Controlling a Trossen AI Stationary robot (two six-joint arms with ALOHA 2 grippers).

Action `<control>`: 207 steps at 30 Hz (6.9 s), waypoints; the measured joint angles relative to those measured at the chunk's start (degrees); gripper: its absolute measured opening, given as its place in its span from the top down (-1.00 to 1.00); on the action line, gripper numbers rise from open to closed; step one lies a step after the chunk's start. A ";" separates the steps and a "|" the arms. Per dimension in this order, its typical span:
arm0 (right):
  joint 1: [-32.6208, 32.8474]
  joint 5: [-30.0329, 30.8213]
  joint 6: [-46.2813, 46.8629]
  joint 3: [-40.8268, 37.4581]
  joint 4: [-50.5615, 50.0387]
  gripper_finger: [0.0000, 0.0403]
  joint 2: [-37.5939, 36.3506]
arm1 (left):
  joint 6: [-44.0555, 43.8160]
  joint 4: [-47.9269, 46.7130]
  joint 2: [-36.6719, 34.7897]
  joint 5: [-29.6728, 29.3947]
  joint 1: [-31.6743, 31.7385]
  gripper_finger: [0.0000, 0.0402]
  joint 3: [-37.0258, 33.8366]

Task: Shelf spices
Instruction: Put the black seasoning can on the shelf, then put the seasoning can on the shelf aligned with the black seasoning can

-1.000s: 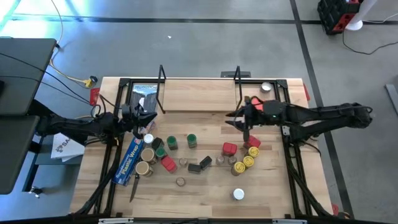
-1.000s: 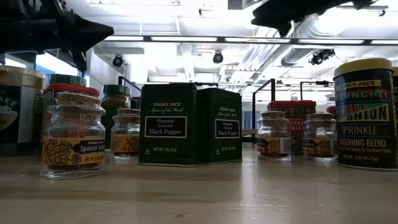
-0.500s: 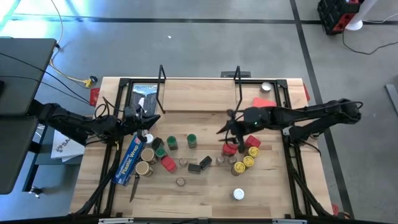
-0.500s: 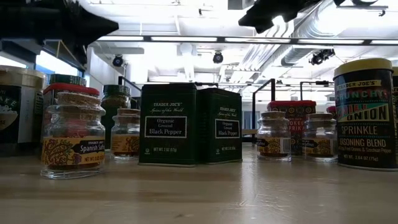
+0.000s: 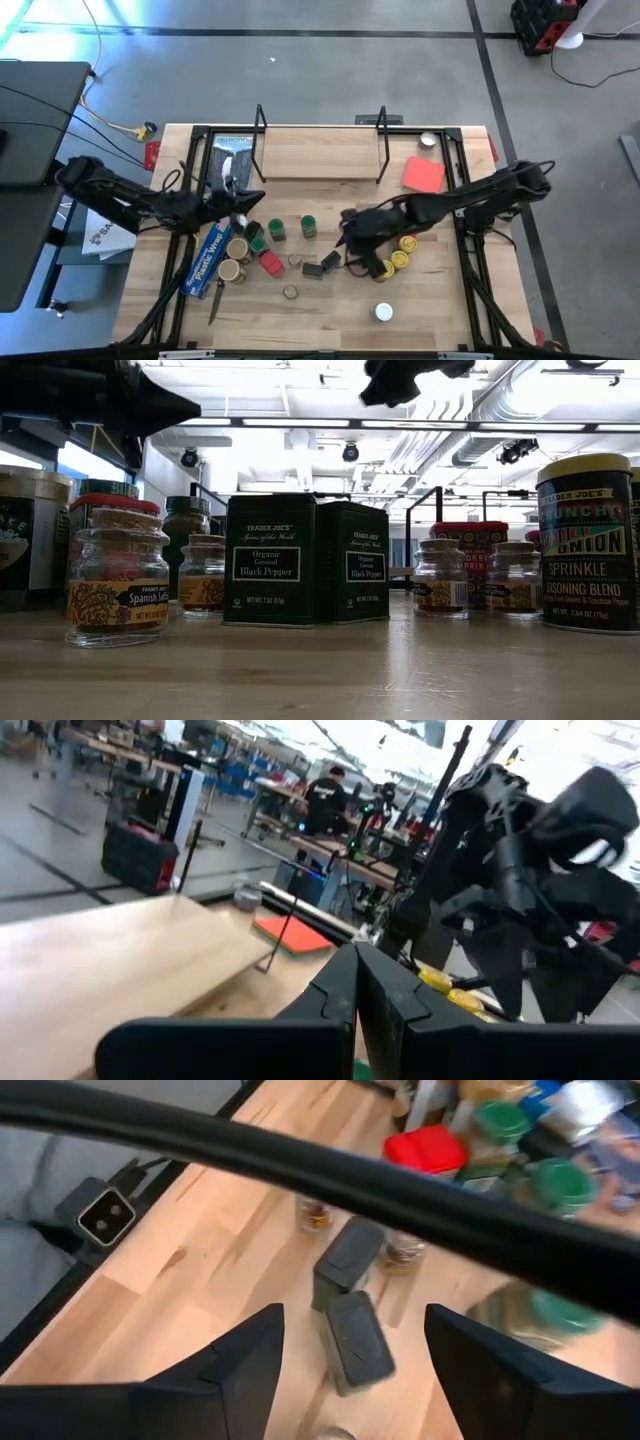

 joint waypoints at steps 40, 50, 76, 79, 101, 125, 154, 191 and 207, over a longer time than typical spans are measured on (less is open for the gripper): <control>-1.17 3.44 -5.24 17.97 -17.28 0.24 24.04 | -4.33 -0.03 5.04 -2.30 -1.40 1.00 0.00; -1.23 5.31 -2.63 17.97 -19.20 0.38 20.62 | -4.32 -0.06 5.09 -2.36 -1.40 1.00 0.00; -48.82 1.72 -22.53 23.27 -28.16 0.39 10.69 | -5.33 -0.04 5.09 -4.09 -1.38 1.00 0.00; -51.61 0.85 -24.53 23.43 -28.04 0.39 13.56 | -5.33 -0.06 5.08 -4.11 -1.38 1.00 0.00; -56.64 3.66 -27.75 23.52 -23.98 0.30 18.80 | -5.30 -0.07 5.09 -4.02 -1.38 1.00 -0.02; -58.74 3.44 -27.81 23.41 -23.75 0.25 20.15 | -5.30 -0.06 5.07 -3.43 -1.40 1.00 -0.04; -53.08 15.43 -30.18 23.41 -27.62 -0.07 12.19 | -5.65 -0.06 5.09 -3.24 -1.40 1.00 -0.04; 2.31 9.48 13.00 5.03 17.51 -0.22 17.82 | -6.33 -0.07 5.07 -3.99 -3.61 1.00 -0.04; 2.66 10.75 14.35 8.46 13.77 -0.23 21.84 | -6.38 -0.10 5.12 -3.88 -3.63 1.00 -0.04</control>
